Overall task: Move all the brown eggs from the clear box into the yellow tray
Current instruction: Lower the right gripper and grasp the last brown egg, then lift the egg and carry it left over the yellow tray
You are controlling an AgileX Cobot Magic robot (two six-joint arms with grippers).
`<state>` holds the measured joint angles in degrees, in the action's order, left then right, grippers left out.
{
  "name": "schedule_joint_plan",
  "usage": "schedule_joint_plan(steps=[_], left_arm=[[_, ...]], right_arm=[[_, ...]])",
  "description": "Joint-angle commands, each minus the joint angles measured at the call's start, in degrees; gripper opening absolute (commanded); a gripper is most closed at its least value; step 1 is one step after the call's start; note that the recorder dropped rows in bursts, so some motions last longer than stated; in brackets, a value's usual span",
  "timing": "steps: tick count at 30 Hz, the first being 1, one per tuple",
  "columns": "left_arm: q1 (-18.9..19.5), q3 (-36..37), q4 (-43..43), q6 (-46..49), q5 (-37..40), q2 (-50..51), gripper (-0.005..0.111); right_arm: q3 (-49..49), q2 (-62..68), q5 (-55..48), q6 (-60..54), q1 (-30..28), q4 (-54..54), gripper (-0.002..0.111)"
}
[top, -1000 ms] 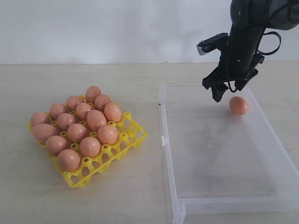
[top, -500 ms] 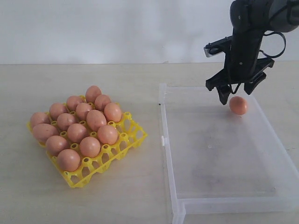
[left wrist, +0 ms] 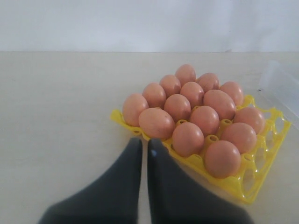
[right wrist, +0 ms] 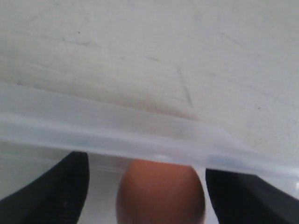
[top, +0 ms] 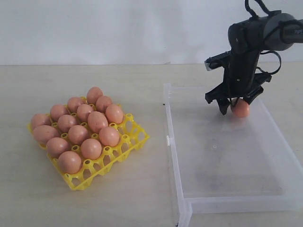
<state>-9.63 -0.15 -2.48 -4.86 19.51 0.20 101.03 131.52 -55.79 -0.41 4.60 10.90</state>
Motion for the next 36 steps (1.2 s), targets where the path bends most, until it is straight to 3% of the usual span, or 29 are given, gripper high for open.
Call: schedule_joint_plan(steps=[1, 3, 4, 5, 13, 18, 20, 24, 27, 29, 33, 36], left_arm=[[-0.3, 0.1, 0.2, -0.1, -0.2, -0.2, 0.004], [-0.3, 0.1, 0.2, -0.1, -0.2, -0.2, 0.004], [-0.3, 0.1, 0.2, -0.1, -0.2, -0.2, 0.004], [-0.3, 0.1, 0.2, -0.1, -0.2, -0.2, 0.004], [-0.3, 0.1, 0.2, -0.1, -0.2, -0.2, 0.004], [-0.3, 0.1, 0.2, -0.1, -0.2, -0.2, 0.004], [-0.3, 0.1, 0.2, -0.1, -0.2, -0.2, 0.004], [-0.3, 0.1, 0.2, -0.1, -0.2, -0.2, 0.004], [-0.3, 0.1, 0.2, -0.1, -0.2, -0.2, 0.004], [-0.3, 0.1, 0.2, -0.1, -0.2, -0.2, 0.004], [-0.3, 0.1, 0.2, -0.1, -0.2, -0.2, 0.004], [-0.3, 0.1, 0.2, -0.1, -0.2, -0.2, 0.004]], right_arm=[[-0.4, 2.8, -0.9, 1.4, -0.1, 0.2, 0.058], [-0.4, 2.9, -1.4, 2.8, -0.1, 0.2, 0.03], [-0.4, 2.9, -1.6, 2.8, -0.1, 0.6, 0.008], [-0.4, 2.9, -1.7, 3.0, -0.1, 0.9, 0.0], [-0.4, 0.1, -2.1, 2.9, -0.1, -1.5, 0.0], [-0.4, -5.7, 1.2, -0.5, 1.4, -24.1, 0.0], [-0.4, -7.6, 3.0, -0.8, 3.8, -24.0, 0.0], [-0.4, -12.6, 6.3, 7.5, 9.4, -14.6, 0.0], [-0.4, -18.8, 14.5, 20.1, 15.6, -3.2, 0.0], [-1.7, -21.6, 20.3, 22.7, 18.7, 2.6, 0.0], [-11.1, -28.8, 38.3, 29.8, 24.9, 14.6, 0.0], [-21.9, -32.9, 51.5, 34.0, 26.3, 15.3, 0.0]])
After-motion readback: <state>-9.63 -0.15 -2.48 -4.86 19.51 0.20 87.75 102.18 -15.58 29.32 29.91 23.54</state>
